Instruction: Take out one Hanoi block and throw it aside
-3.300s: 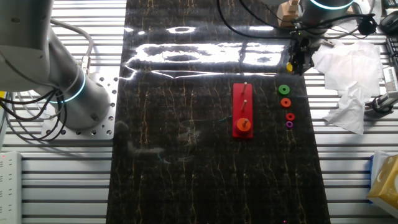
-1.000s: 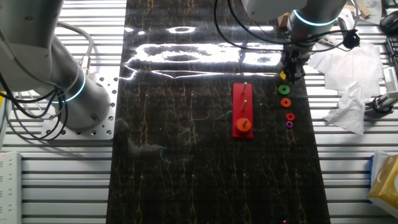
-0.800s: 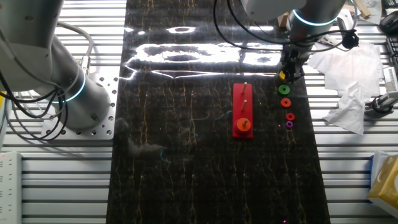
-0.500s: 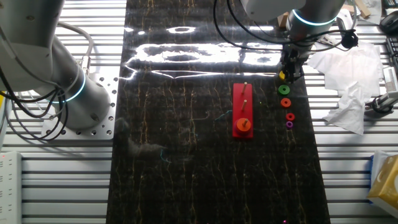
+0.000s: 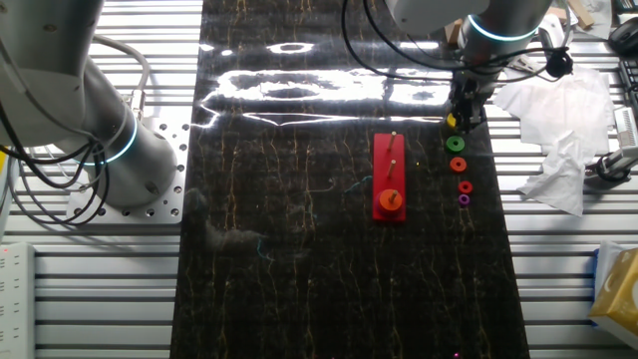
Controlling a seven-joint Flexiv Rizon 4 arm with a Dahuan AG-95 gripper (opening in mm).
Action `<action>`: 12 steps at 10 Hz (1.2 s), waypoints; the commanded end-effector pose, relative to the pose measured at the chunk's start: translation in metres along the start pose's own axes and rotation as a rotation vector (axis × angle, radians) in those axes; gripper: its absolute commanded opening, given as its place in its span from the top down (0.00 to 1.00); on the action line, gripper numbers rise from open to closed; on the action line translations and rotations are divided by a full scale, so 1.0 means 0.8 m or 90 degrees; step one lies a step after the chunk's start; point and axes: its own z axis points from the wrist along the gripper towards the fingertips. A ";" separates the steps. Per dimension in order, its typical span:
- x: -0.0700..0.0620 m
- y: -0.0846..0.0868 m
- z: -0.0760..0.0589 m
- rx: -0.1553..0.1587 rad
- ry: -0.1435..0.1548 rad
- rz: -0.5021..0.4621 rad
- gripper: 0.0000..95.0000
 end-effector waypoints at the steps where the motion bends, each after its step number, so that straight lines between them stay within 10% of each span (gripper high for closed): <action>1: 0.000 0.000 0.001 -0.001 -0.001 -0.001 1.00; 12: 0.003 -0.005 0.008 -0.001 -0.005 -0.005 1.00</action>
